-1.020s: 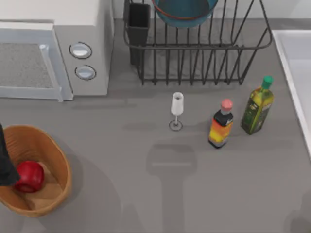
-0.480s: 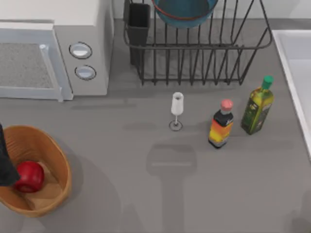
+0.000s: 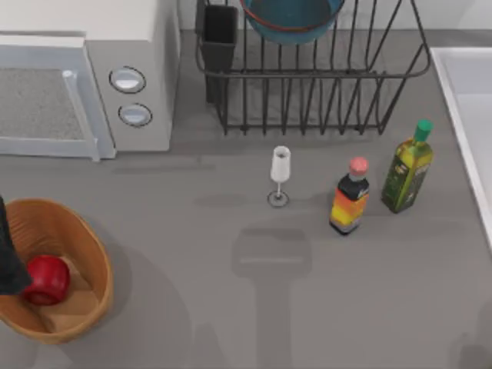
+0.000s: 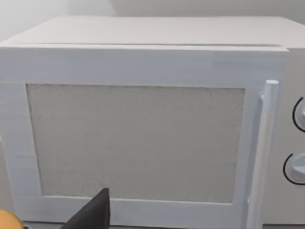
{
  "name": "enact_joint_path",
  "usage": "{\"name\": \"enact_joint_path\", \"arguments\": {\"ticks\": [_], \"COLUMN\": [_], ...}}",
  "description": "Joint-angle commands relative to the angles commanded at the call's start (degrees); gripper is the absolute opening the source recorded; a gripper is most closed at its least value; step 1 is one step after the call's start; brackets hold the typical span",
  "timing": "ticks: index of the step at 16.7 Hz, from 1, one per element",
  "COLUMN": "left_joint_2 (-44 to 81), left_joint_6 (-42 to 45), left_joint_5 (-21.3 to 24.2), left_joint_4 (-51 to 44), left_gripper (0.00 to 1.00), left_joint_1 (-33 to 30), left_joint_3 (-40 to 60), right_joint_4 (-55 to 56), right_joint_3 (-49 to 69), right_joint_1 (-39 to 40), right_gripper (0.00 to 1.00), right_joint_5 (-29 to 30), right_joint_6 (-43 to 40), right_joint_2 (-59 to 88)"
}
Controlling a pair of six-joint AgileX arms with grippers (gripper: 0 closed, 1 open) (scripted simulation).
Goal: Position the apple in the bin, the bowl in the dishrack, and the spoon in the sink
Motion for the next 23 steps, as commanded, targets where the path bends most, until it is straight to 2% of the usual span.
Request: {"name": "enact_joint_path", "arguments": {"ticks": [8, 9, 13, 17, 20, 23], "left_joint_2": [0.0, 0.0, 0.0, 0.0, 0.0, 0.0], "left_joint_6": [0.0, 0.0, 0.0, 0.0, 0.0, 0.0], "left_joint_5": [0.0, 0.0, 0.0, 0.0, 0.0, 0.0], "left_joint_4": [0.0, 0.0, 0.0, 0.0, 0.0, 0.0], "left_gripper": [1.00, 1.00, 1.00, 1.00, 1.00, 1.00], "left_joint_1": [0.0, 0.0, 0.0, 0.0, 0.0, 0.0], "left_joint_3": [0.0, 0.0, 0.0, 0.0, 0.0, 0.0], "right_joint_4": [0.0, -5.4, -7.0, -17.5, -27.3, -32.0], "right_joint_3": [0.0, 2.3, 5.8, 13.6, 18.3, 19.2], "right_joint_1": [0.0, -0.2, 1.9, 3.8, 1.9, -0.2], "right_gripper": [0.00, 0.00, 0.00, 0.00, 0.00, 0.00], "right_joint_5": [0.0, -0.8, -0.8, -0.4, -0.4, -0.7], "right_joint_6": [0.0, -0.1, -2.2, -3.6, -2.7, -0.8], "right_joint_2": [0.0, -3.9, -3.5, -7.0, -10.4, -13.7]}}
